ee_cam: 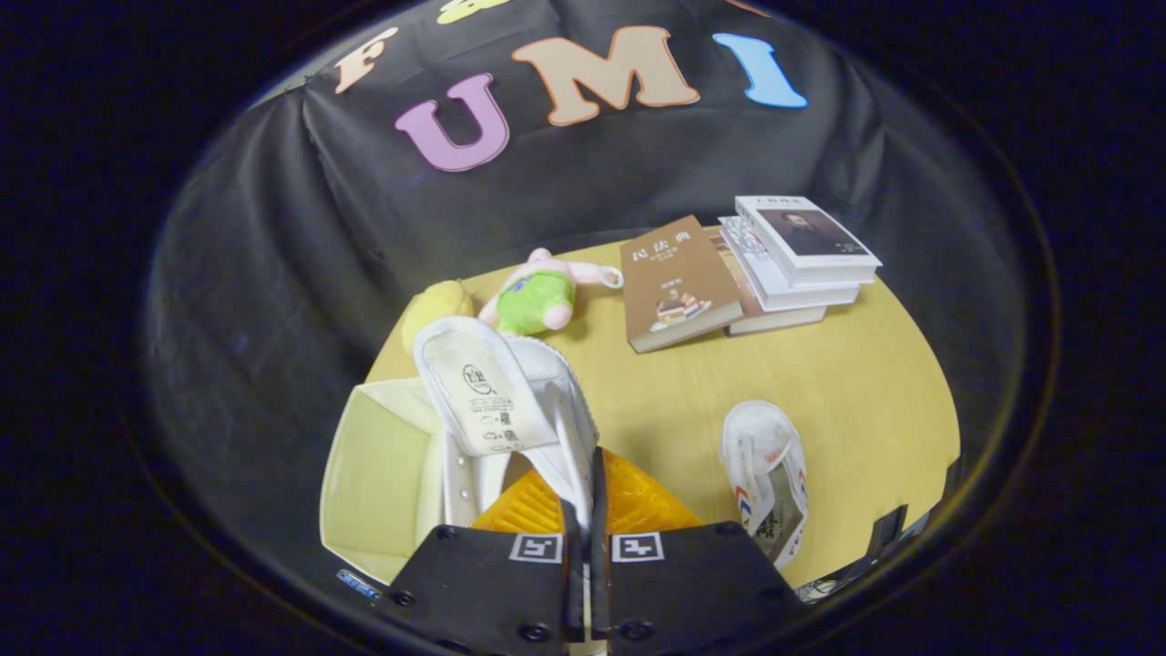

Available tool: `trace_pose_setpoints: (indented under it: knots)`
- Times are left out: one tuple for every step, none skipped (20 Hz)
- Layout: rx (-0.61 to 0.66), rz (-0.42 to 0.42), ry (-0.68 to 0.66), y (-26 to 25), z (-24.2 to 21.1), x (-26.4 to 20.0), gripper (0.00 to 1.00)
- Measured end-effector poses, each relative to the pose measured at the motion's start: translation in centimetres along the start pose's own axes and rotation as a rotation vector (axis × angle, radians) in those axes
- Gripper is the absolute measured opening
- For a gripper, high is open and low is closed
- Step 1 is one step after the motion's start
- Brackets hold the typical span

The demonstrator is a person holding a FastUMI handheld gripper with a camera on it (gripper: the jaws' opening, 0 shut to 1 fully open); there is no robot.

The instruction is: Open the storage box then place both shoes into the box .Put the left shoe in first, then the right shoe, with the right side of both shoes facing outward in a uniform manner.

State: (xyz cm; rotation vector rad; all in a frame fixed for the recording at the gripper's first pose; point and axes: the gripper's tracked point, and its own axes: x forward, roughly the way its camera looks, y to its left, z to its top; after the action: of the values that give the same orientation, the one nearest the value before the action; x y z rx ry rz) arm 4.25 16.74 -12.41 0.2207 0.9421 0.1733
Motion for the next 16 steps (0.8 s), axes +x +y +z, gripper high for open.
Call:
trace_pose_setpoints:
  knots:
    - [-0.01,0.018,-0.009,1.7,0.5,-0.7,0.06]
    - [-0.01,0.037,-0.011,3.6,0.7,-1.0,0.06]
    - [-0.001,0.062,-0.002,5.5,0.8,-1.1,0.06]
    - [0.016,0.088,0.013,7.4,0.6,-0.9,0.06]
    - [0.037,0.112,0.035,9.3,0.3,-0.6,0.06]
    - [0.05,0.134,0.054,11.1,-0.1,0.1,0.06]
    - [0.057,0.151,0.063,12.6,-0.5,0.9,0.06]
    - [0.061,0.156,0.067,13.9,-1.1,1.9,0.06]
    - [0.065,0.149,0.067,14.9,-1.7,2.8,0.06]
    - [0.064,0.137,0.072,15.6,-2.6,3.8,0.06]
    - [0.065,0.118,0.085,16.2,-3.5,4.8,0.06]
    - [0.07,0.091,0.105,16.5,-4.7,5.5,0.06]
    - [0.077,0.06,0.133,16.6,-5.9,6.1,0.06]
    - [0.082,0.038,0.159,16.7,-6.9,6.8,0.06]
    - [0.085,0.021,0.177,16.7,-7.6,7.3,0.06]
    - [0.081,0.004,0.191,16.4,-8.1,8.0,0.06]
